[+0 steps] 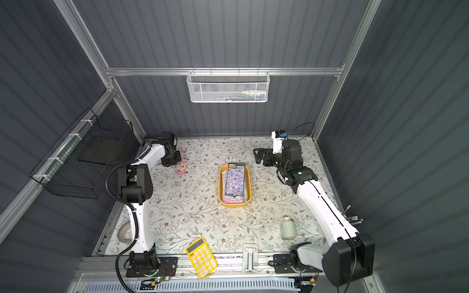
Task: Take the stickers out of the storage box
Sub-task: Place the sticker at the center of the board.
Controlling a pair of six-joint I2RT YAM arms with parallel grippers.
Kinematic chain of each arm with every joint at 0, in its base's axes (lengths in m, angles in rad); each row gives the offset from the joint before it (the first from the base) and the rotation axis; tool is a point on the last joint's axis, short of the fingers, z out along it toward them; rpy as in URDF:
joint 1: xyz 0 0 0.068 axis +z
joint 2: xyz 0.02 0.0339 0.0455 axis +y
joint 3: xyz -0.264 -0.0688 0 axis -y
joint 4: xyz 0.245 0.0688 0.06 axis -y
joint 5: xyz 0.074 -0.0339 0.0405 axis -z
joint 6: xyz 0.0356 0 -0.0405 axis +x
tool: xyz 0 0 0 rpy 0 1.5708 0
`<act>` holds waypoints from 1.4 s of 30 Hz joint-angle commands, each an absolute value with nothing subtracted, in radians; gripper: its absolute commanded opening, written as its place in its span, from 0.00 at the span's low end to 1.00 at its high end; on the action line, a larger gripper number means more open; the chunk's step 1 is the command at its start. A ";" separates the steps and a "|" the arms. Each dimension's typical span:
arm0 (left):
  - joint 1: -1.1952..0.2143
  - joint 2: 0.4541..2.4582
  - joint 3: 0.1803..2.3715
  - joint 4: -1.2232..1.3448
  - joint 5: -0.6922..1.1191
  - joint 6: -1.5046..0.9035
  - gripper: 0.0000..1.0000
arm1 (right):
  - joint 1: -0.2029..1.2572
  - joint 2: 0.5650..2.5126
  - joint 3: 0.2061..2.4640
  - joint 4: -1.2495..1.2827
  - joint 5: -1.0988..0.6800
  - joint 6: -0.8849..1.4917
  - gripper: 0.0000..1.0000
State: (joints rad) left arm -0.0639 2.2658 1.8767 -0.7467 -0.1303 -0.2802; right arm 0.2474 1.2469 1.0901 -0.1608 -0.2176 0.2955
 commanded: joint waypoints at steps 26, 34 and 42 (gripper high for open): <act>-0.029 2.468 2.097 -0.870 -0.187 -0.227 0.27 | 0.242 1.297 1.101 -0.154 -0.286 0.349 0.99; -0.041 2.382 2.117 -0.902 -0.229 -0.268 0.59 | 0.243 1.287 1.088 -0.151 -0.279 0.350 0.99; -0.157 2.238 2.043 -0.846 -0.241 -0.249 0.65 | 0.242 1.275 1.088 -0.162 -0.240 0.337 0.99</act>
State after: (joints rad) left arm -0.0975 2.3257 2.0670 -0.8547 -0.2329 -0.2573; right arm 0.2474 1.2945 1.0901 -0.1616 -0.2649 0.3401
